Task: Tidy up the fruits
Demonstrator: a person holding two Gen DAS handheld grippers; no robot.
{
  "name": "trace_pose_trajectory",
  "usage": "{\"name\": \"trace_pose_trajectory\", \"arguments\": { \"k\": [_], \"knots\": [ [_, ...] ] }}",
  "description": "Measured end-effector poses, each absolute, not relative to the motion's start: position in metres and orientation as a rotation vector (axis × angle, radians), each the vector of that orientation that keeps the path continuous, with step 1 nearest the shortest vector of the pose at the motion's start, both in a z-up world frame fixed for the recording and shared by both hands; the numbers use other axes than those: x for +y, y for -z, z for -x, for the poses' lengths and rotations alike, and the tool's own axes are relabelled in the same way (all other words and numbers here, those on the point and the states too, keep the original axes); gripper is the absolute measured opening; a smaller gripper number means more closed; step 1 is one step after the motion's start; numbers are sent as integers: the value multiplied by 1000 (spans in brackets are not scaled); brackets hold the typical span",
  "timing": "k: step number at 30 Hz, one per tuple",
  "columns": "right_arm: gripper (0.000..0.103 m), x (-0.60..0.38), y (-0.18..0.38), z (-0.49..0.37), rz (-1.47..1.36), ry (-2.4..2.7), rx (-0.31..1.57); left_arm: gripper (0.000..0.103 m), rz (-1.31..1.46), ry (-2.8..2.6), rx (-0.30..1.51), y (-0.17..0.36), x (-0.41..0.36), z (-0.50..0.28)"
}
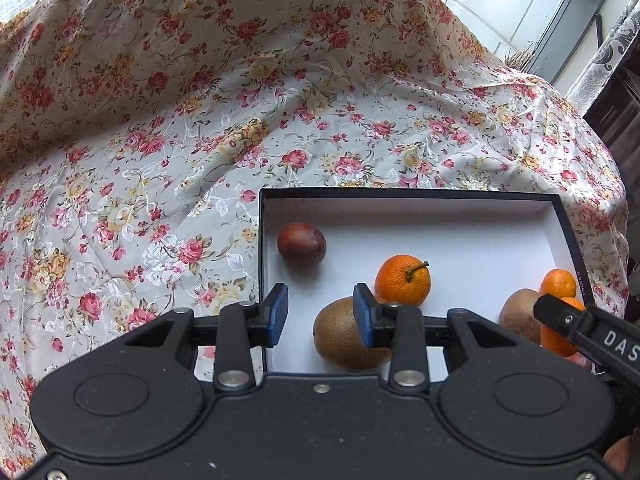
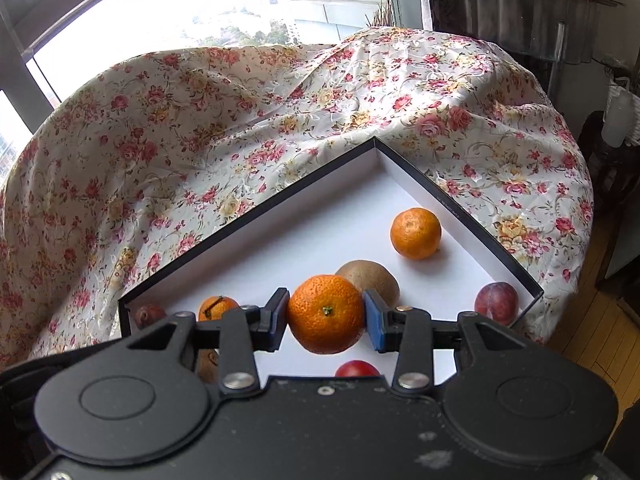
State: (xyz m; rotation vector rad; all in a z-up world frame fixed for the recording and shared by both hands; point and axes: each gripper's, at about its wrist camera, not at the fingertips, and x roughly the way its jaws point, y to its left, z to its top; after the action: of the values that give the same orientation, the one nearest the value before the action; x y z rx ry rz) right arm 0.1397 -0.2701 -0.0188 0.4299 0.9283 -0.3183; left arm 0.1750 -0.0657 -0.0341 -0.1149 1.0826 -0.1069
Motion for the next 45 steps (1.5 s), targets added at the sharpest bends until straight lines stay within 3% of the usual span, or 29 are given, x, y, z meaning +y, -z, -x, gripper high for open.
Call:
{"name": "trace_pose_trajectory", "arguments": {
  "k": [3,20,31,45],
  "knots": [
    [43,-268,25,-157,-434,328,941,58,125,92,1082,35,-61,-176],
    [43,-255,32,-168,-307,373,972,60,17,48,1054,37,-65,-169],
    [43,-281,38,-166,-427,404,1014,60,19,52,1064,39,-65,-170],
    [43,-273,39,-167,-381,384,1030,60,11,48,1068,40,-63,-172]
  ]
}}
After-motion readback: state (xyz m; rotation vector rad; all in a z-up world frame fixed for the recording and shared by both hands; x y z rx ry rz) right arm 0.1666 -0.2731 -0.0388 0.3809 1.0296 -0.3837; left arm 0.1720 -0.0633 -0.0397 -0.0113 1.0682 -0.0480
